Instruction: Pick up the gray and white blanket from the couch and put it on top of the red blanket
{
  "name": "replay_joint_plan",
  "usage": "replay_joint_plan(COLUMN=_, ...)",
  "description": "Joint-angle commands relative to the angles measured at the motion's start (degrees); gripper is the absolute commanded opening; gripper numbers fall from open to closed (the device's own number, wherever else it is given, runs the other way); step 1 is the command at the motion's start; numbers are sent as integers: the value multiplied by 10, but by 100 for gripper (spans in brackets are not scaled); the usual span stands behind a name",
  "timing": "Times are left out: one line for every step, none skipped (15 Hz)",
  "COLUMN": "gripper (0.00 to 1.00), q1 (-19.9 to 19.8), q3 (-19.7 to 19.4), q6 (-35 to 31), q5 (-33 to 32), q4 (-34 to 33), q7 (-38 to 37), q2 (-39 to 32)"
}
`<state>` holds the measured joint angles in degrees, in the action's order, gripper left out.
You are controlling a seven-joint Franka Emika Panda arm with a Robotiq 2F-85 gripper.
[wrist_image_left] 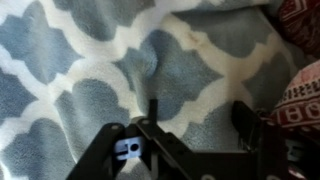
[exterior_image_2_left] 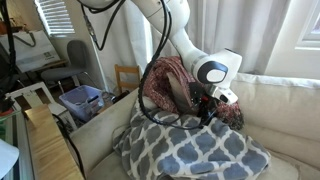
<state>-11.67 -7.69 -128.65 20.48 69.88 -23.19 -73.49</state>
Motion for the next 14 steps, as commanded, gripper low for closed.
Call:
replay_joint_plan(gripper=45, q1=-13, q3=5, q6=20, q5=-16, q4=-60, q7=-10, q2=-42)
replay_joint_plan(gripper=39, q1=-16, q3=7, q6=20, q5=-16, q4=-66, q7=-6, q2=-46)
replay_joint_plan(gripper=31, q1=-21, q3=12, q6=19, q5=-14, q4=-74, q7=0, q2=-50)
replay_joint_plan(gripper=23, q1=-22, q3=12, q6=18, q5=-14, q4=-80, q7=-3, q2=-54)
replay_joint_plan(gripper=15, q1=-23, q3=13, q6=14, q5=-12, q4=-81, q7=-2, q2=-54)
replay_joint_plan(gripper=8, q1=-24, q3=15, q6=14, q5=-11, q4=-81, q7=-1, q2=-52)
replay_joint_plan(gripper=1, q1=-25, q3=16, q6=10, q5=-10, q4=-72, q7=0, q2=-46)
replay_joint_plan(gripper=0, q1=-20, q3=10, q6=7, q5=1, q4=-57, q7=8, q2=-36)
replay_joint_plan(gripper=0, q1=-18, q3=6, q6=4, q5=0, q4=-34, q7=6, q2=-20)
replay_joint_plan(gripper=0, q1=-18, q3=7, q6=-6, q5=3, q4=-5, q7=11, q2=-1)
replay_joint_plan(gripper=1, q1=-15, q3=3, q6=-21, q5=5, q4=30, q7=10, q2=22)
replay_joint_plan(gripper=1, q1=-13, q3=1, q6=-42, q5=10, q4=74, q7=11, q2=52)
replay_joint_plan(gripper=1, q1=-11, q3=-2, q6=-57, q5=16, q4=95, q7=7, q2=69)
replay_joint_plan(gripper=1, q1=-5, q3=-9, q6=-79, q5=22, q4=119, q7=0, q2=90)
